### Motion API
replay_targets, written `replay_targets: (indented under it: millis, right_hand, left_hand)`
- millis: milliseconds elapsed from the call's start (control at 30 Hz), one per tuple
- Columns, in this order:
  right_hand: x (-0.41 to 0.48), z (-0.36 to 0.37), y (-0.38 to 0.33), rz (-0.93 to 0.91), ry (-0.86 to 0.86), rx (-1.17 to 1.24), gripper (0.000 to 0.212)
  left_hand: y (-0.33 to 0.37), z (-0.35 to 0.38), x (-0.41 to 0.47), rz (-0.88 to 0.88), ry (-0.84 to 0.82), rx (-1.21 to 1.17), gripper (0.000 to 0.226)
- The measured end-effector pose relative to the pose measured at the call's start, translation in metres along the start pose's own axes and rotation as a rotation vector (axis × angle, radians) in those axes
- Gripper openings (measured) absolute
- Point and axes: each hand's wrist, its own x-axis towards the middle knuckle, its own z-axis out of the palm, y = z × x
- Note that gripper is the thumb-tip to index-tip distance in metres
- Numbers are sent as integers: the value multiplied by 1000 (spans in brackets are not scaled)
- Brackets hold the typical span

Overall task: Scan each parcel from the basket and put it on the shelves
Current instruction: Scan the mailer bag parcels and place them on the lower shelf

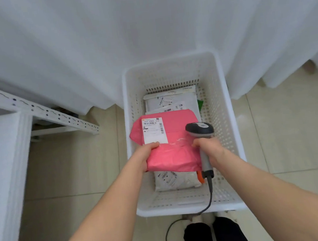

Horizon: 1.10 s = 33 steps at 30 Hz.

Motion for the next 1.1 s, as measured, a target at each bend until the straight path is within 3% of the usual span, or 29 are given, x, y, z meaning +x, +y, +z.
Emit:
replay_targets:
  millis: [200,300,433,533,633,800,1100]
  right_hand:
    - [-76,-10,-26,-34,8,49,14]
    - [-115,-16,-45,-94,0,93,15]
    - [-172,-25,-72,-191,-102,153,15]
    - [-221,-37,-84,-262,-160,174,17]
    - [-271,-55,-89,-302,-214,206,15]
    - [-352,-88,-94,-316,-289,213,12]
    - [-472,-106,-110,-482,-372,243,30]
  left_hand:
    - [32,-24,-77,221,88,5,37]
    - [45,-33,-117,341,114,15,36]
    - [51,-39,-176,440,19,-48,24]
    - [49,-36,-228,445,-21,-118,14]
    - [44,-36,-282,448,-45,-112,21]
    - [33,-40,-372,634,65,-34,26]
    - [8,-68,-475,740,8,-105,38]
